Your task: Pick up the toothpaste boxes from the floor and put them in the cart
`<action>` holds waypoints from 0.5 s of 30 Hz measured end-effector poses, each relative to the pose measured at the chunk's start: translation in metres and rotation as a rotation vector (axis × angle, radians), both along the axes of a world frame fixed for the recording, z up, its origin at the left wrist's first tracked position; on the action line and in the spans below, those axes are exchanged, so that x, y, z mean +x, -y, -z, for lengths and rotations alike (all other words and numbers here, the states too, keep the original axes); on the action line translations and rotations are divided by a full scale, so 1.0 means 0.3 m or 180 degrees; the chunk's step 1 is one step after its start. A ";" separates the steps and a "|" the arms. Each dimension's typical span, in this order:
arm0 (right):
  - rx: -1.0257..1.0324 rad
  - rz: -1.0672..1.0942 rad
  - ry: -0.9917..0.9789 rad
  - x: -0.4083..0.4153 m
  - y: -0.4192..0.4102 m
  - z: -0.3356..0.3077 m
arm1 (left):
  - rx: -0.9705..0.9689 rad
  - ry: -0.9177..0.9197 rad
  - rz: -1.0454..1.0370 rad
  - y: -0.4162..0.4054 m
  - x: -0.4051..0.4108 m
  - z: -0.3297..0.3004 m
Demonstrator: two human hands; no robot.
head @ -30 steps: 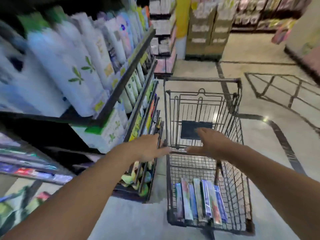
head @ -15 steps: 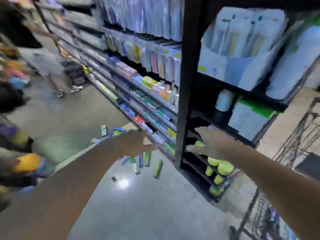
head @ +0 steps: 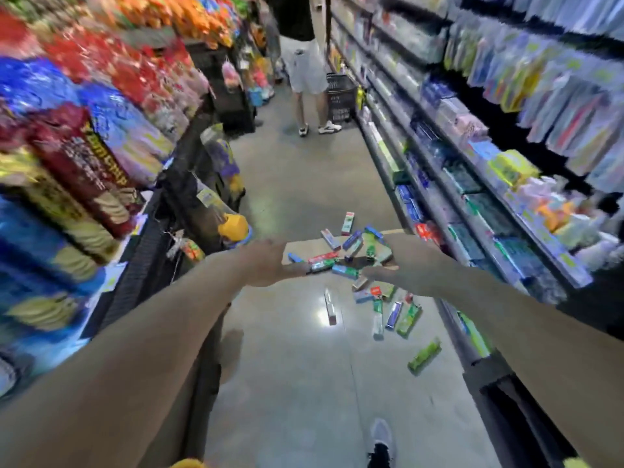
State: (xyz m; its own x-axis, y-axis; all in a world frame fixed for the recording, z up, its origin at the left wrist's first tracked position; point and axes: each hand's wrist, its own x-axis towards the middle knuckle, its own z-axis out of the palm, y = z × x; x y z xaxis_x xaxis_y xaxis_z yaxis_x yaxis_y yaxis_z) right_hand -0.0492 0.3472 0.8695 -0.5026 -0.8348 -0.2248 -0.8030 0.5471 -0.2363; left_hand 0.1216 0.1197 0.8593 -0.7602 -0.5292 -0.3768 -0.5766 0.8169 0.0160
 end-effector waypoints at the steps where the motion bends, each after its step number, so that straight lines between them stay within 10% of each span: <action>1: 0.0035 0.0016 0.0051 -0.018 0.019 0.007 | 0.0074 0.0015 -0.0023 0.004 -0.019 -0.001; 15: 0.0339 -0.0192 0.0159 -0.568 0.552 0.085 | 0.0320 0.0169 -0.0254 0.379 -0.547 0.068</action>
State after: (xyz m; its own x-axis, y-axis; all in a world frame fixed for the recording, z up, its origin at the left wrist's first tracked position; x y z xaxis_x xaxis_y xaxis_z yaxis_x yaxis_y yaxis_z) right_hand -0.2197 0.1818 0.8439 -0.4381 -0.8333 -0.3373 -0.8239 0.5222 -0.2201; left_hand -0.0425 0.0060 0.8390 -0.6948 -0.5448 -0.4695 -0.6419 0.7642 0.0631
